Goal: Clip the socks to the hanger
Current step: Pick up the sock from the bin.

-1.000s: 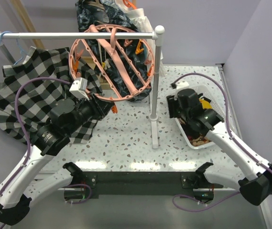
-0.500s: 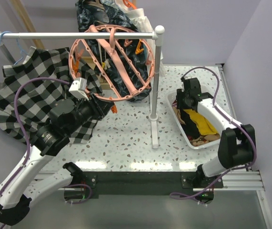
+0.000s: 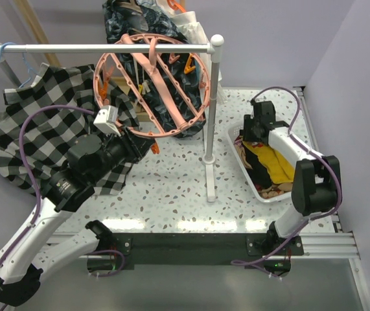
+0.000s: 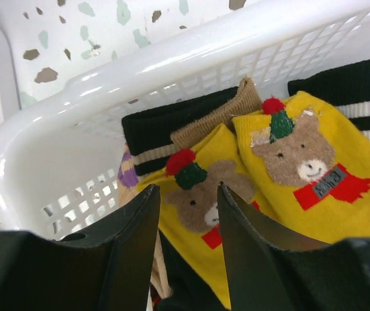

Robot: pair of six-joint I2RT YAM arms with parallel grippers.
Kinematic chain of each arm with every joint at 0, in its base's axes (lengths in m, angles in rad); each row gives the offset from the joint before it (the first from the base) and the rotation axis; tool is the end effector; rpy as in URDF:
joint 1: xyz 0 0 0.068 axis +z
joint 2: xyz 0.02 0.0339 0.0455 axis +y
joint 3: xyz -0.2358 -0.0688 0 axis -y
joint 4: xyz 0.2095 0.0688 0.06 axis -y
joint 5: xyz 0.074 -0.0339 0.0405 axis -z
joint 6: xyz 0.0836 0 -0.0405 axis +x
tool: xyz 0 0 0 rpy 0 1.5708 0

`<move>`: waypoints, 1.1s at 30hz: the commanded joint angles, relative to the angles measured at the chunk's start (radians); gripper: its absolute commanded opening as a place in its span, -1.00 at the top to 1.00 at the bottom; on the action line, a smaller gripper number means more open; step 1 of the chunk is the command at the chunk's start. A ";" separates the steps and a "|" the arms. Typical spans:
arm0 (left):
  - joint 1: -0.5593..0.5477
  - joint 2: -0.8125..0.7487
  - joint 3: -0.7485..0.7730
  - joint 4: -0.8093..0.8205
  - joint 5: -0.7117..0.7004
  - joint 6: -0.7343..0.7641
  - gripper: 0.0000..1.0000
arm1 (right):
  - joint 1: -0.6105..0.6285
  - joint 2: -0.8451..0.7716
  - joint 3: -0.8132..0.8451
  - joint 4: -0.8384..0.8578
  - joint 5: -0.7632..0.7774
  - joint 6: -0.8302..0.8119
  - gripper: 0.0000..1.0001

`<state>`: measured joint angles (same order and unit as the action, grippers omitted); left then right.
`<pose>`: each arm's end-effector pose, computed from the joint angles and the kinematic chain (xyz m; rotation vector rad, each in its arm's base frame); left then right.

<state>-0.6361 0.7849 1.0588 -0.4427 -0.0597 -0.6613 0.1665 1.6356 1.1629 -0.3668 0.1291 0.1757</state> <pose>0.1589 -0.1112 0.3681 -0.0690 1.8247 -0.8874 0.3508 0.0480 0.1901 0.0704 2.4000 0.0036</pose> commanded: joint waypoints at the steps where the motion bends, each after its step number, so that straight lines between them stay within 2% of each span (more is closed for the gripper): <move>1: 0.001 -0.010 0.043 0.025 -0.026 0.005 0.85 | -0.016 0.047 0.018 0.048 -0.029 0.019 0.11; 3: 0.001 -0.015 0.043 0.021 -0.028 0.005 0.85 | -0.025 0.059 0.008 0.058 -0.036 0.019 0.13; 5: 0.001 -0.015 0.044 0.018 -0.028 0.003 0.85 | -0.028 0.066 0.001 0.066 -0.040 0.015 0.24; 6: 0.001 -0.013 0.046 0.015 -0.031 0.005 0.85 | -0.033 0.066 -0.002 0.069 -0.046 0.010 0.50; 10: 0.001 -0.018 0.059 0.006 -0.043 0.008 0.85 | -0.032 0.018 -0.015 0.052 -0.077 -0.001 1.00; 20: 0.000 -0.007 0.067 0.012 -0.032 0.015 0.85 | -0.033 -0.213 -0.086 0.032 -0.097 0.016 1.00; 27: 0.000 -0.003 0.066 0.025 -0.023 0.015 0.85 | -0.032 -0.394 -0.181 0.034 -0.245 0.140 1.00; 33: 0.001 0.005 0.061 0.035 -0.011 0.015 0.86 | -0.028 -0.626 -0.281 0.052 -0.391 0.177 1.00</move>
<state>-0.6361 0.7841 1.0828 -0.4770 -0.0669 -0.6605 0.1364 1.1416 0.9253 -0.3462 -0.1314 0.3004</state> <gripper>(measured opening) 0.298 0.010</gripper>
